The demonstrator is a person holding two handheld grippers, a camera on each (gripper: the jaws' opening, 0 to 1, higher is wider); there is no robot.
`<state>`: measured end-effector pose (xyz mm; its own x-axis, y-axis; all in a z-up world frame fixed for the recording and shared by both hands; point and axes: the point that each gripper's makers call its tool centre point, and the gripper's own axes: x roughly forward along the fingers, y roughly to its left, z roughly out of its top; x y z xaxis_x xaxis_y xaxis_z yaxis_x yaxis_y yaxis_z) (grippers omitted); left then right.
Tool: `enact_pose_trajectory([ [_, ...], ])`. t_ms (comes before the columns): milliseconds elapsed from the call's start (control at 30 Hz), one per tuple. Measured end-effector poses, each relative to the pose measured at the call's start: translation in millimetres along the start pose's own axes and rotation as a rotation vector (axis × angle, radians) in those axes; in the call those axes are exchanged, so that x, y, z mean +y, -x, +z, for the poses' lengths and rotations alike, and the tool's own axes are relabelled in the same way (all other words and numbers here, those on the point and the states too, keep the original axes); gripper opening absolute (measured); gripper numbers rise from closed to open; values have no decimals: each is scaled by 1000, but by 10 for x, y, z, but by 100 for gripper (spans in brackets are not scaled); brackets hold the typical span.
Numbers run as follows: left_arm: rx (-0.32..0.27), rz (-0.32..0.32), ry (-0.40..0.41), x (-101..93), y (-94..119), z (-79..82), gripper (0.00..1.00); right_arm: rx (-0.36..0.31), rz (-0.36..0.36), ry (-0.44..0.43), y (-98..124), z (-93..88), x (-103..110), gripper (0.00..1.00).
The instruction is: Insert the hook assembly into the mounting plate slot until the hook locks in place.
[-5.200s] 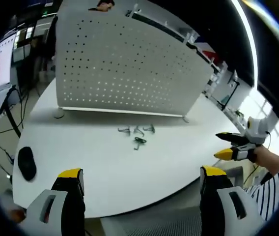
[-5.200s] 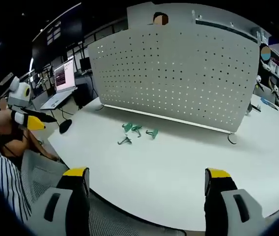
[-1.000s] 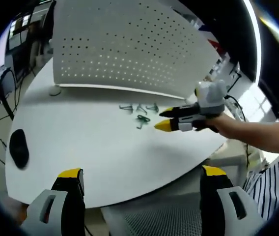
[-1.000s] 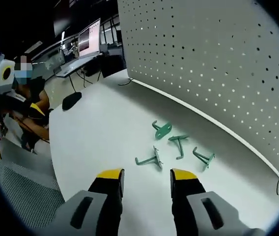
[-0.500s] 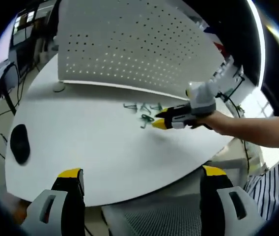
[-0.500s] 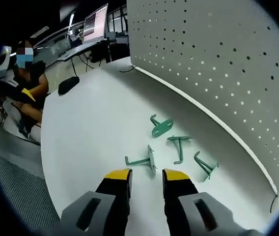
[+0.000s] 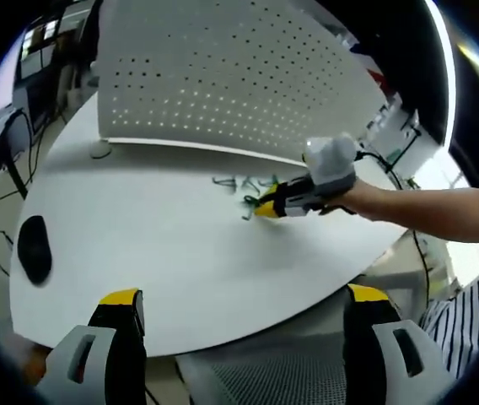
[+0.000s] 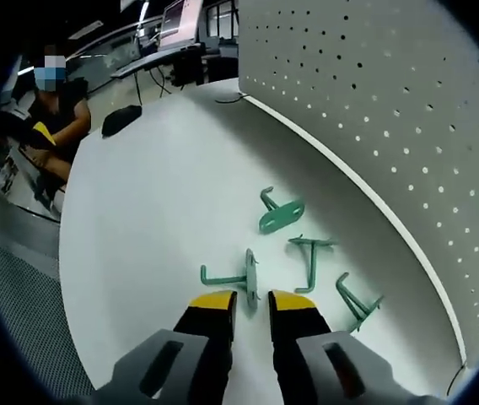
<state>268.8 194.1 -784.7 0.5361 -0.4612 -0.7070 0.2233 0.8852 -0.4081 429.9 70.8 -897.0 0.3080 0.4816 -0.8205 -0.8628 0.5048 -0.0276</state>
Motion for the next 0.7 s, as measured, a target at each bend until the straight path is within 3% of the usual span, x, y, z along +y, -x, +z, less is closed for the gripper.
enact_pose_trajectory([
  [133, 5, 1, -1, 5, -8, -15, 100, -6, 7, 7, -17, 20, 8, 4],
  [500, 9, 8, -7, 37, -27, -3, 100, -6, -7, -91, -19, 12, -6, 1],
  [700, -1, -3, -14, -3, -32, 59, 100, -26, -31, -98, 30, 34, -16, 0],
])
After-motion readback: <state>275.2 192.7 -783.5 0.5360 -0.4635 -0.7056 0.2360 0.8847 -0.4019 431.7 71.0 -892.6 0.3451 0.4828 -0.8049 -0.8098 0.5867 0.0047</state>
